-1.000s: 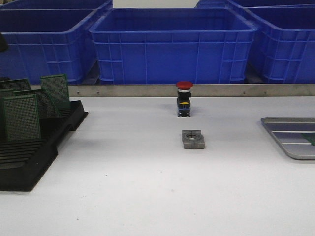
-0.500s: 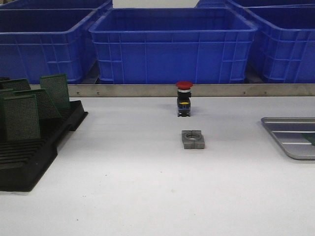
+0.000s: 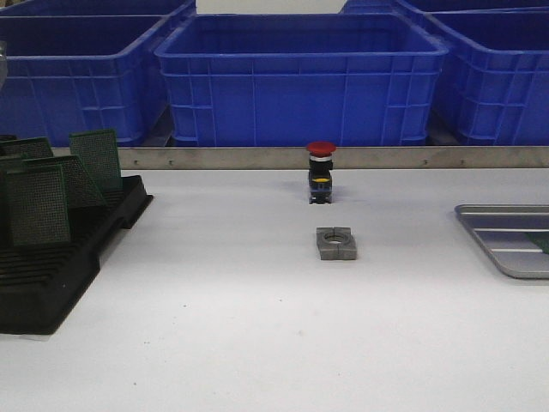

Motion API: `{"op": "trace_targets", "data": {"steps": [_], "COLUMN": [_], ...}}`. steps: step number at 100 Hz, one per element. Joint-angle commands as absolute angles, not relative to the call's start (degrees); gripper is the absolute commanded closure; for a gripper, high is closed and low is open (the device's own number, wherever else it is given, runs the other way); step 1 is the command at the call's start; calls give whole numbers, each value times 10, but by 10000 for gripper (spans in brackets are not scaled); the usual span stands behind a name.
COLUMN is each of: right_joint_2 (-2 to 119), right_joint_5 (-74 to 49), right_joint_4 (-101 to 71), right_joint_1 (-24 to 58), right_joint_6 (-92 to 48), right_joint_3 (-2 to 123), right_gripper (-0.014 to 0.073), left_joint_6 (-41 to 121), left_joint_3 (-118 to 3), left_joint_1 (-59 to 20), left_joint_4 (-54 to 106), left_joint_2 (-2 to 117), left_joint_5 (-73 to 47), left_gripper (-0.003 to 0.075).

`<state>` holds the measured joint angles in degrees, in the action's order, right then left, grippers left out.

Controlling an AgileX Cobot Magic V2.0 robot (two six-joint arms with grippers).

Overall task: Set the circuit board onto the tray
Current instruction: 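Grasp a second green board in the black rack with the left gripper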

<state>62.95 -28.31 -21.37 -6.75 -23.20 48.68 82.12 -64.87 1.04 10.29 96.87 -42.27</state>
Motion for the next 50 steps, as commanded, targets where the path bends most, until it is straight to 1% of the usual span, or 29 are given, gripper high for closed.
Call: {"op": "trace_targets", "data": {"steps": [1,9,11,19,27,36,50], "right_joint_2": [616,616,616,616,616,616,616], "right_joint_5": [-252,-247,-247,-246,-246,-246,-246], "right_joint_4": [-223,-224,-224,-224,-224,-224,-224], "right_joint_1": [-70,-70,-70,-70,-70,-70,-70], "right_joint_6": [-231,-231,-231,-231,-231,-231,-231], "right_joint_3": [502,502,502,502,502,502,502], "right_gripper": [33,33,33,33,33,33,33], "left_joint_6": [815,815,815,815,815,815,815], "left_joint_3": [-672,-672,-672,-672,-672,-672,-672], "left_joint_1": [11,11,11,11,11,11,11], "left_joint_4": [112,111,110,105,95,86,85], "left_joint_2": [949,949,949,949,949,949,949], "left_joint_5": [-432,-444,-449,-461,-464,-464,-464], "left_gripper": [323,437,483,596,681,739,740]}}
